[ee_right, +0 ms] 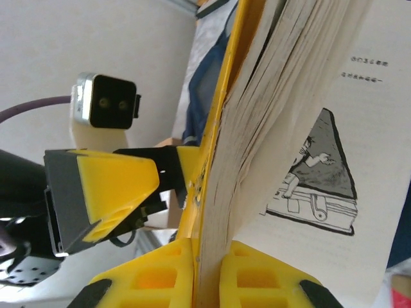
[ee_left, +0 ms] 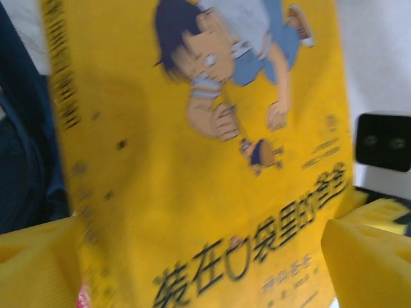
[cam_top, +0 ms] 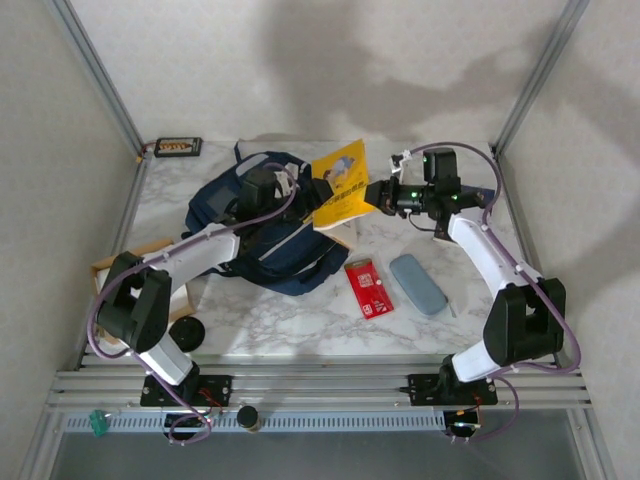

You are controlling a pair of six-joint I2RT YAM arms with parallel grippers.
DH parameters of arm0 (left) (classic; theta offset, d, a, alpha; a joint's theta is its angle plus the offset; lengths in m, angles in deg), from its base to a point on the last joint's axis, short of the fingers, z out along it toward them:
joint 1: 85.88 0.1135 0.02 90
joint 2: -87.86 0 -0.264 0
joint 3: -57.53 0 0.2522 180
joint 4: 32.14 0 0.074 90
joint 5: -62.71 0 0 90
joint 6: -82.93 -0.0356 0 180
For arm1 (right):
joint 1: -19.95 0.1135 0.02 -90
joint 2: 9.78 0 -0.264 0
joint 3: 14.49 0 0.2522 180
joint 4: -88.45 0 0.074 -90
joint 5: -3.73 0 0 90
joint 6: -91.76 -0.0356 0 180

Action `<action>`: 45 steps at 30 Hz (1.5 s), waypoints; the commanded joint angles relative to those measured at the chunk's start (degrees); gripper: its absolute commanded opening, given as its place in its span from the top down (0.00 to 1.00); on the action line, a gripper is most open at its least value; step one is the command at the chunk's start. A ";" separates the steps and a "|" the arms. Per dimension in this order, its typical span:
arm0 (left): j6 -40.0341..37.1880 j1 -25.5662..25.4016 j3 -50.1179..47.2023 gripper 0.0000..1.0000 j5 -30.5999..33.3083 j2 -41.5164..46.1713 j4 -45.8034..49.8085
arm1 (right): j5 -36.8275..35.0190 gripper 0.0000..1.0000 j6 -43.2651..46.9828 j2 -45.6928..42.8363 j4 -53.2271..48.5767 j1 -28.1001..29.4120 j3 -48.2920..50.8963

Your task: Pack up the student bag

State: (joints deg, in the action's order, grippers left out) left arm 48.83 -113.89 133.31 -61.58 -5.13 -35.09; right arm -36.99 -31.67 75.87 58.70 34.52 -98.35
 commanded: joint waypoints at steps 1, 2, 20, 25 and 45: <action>5.33 0.24 -3.05 0.15 -4.02 3.99 -10.01 | 5.99 0.98 -3.27 -3.07 9.49 0.64 1.31; 6.18 0.24 -3.83 0.19 -4.14 4.71 -11.57 | 6.38 0.98 -3.40 -3.20 10.02 0.70 2.03; 8.92 -0.28 -4.45 1.00 -3.26 9.17 -14.57 | -3.03 0.28 3.78 -2.96 -2.72 -0.69 1.59; 12.96 -1.54 -4.89 1.00 -4.03 8.79 -21.13 | -1.17 0.01 0.55 -2.99 -1.30 -0.91 4.31; 3.62 -3.52 -1.80 1.00 4.31 7.40 -7.98 | 11.61 0.48 -11.86 -11.20 20.42 -4.20 11.73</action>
State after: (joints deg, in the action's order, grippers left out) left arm 55.76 -116.97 129.05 -59.43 1.47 -43.37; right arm -27.62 -44.47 64.57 77.13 30.43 -87.05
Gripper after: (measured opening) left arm 0.147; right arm 0.535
